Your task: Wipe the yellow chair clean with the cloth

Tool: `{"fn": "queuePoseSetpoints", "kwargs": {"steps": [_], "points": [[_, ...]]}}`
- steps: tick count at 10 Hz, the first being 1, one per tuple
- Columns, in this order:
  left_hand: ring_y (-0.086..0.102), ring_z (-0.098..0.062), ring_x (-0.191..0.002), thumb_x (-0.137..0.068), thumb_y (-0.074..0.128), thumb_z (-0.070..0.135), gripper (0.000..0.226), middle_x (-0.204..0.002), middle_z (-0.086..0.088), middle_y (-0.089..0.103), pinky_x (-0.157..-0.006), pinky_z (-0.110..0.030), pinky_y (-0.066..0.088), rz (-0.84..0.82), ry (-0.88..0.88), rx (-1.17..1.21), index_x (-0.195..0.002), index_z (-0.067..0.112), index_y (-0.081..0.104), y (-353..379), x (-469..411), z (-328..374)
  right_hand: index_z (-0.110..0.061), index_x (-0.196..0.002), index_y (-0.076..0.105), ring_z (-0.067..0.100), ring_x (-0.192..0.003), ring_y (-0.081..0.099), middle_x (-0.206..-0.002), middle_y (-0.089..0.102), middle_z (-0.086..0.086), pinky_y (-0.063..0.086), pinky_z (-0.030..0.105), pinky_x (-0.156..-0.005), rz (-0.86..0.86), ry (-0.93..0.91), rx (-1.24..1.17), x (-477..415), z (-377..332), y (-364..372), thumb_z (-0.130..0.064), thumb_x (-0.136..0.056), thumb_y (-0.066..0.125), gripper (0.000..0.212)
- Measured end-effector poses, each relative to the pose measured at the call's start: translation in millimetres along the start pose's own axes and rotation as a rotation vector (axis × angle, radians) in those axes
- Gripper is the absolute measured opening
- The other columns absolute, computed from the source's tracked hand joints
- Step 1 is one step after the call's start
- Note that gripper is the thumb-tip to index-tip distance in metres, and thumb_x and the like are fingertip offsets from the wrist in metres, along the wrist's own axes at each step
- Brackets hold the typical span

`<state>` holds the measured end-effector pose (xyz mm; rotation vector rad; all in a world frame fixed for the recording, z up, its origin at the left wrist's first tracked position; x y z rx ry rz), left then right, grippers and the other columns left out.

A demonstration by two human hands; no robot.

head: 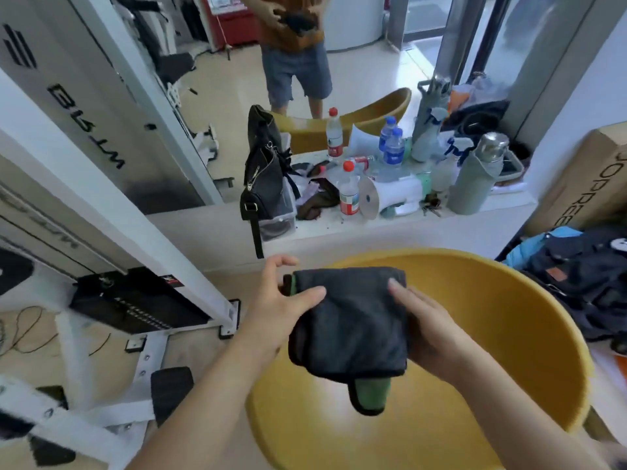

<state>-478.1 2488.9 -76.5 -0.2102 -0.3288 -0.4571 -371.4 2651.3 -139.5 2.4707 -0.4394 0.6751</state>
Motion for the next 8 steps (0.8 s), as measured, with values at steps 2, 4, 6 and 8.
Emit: {"fn": "queuePoseSetpoints", "kwargs": {"steps": [2, 4, 6, 8], "points": [[0.050, -0.017, -0.076, -0.084, 0.058, 0.014, 0.029, -0.097, 0.002, 0.043, -0.066, -0.033, 0.043, -0.053, 0.174, -0.586, -0.096, 0.031, 0.039, -17, -187, -20, -0.029, -0.134, 0.047, 0.027, -0.097, 0.064, -0.112, 0.067, 0.005, 0.054, 0.037, -0.075, 0.378, -0.067, 0.637, -158, -11, 12, -0.011, -0.092, 0.055, 0.047], [0.059, -0.028, -0.084, -0.088, 0.051, 0.012, 0.022, -0.101, -0.001, 0.053, -0.066, -0.032, 0.040, -0.042, 0.502, -1.204, -0.094, 0.029, 0.063, -9, -336, -17, -0.021, -0.136, 0.045, 0.032, -0.091, 0.062, -0.102, 0.069, 0.011, 0.051, 0.038, -0.073, 0.619, -0.230, 0.978, -308, -66, 11, -0.012, -0.089, 0.055, 0.049], [0.052, -0.028, -0.111, -0.083, 0.057, 0.010, 0.025, -0.119, -0.009, 0.057, -0.106, -0.045, 0.024, -0.030, 0.637, -1.732, -0.105, 0.022, 0.062, 21, -435, -11, -0.017, -0.126, 0.050, 0.034, -0.100, 0.060, -0.106, 0.066, 0.007, 0.047, 0.036, -0.077, 0.676, -0.371, 0.943, -417, -103, 12, -0.014, -0.089, 0.055, 0.037], [0.021, -0.042, -0.138, -0.096, 0.043, 0.021, 0.043, -0.150, -0.024, 0.026, -0.115, -0.058, 0.005, -0.324, 0.554, -2.138, -0.136, 0.010, 0.049, 46, -480, -68, -0.009, -0.115, 0.049, 0.032, -0.095, 0.050, -0.115, 0.056, 0.014, 0.033, 0.033, -0.069, 0.663, -0.248, 1.166, -477, -70, 0, -0.006, -0.081, 0.048, 0.034]]}}
Point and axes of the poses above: each hand's wrist, its own x-axis away from the middle knuckle, its own y-axis out of the palm, z = x × y, the point moved 10 cm from there along -x, towards the middle knuckle
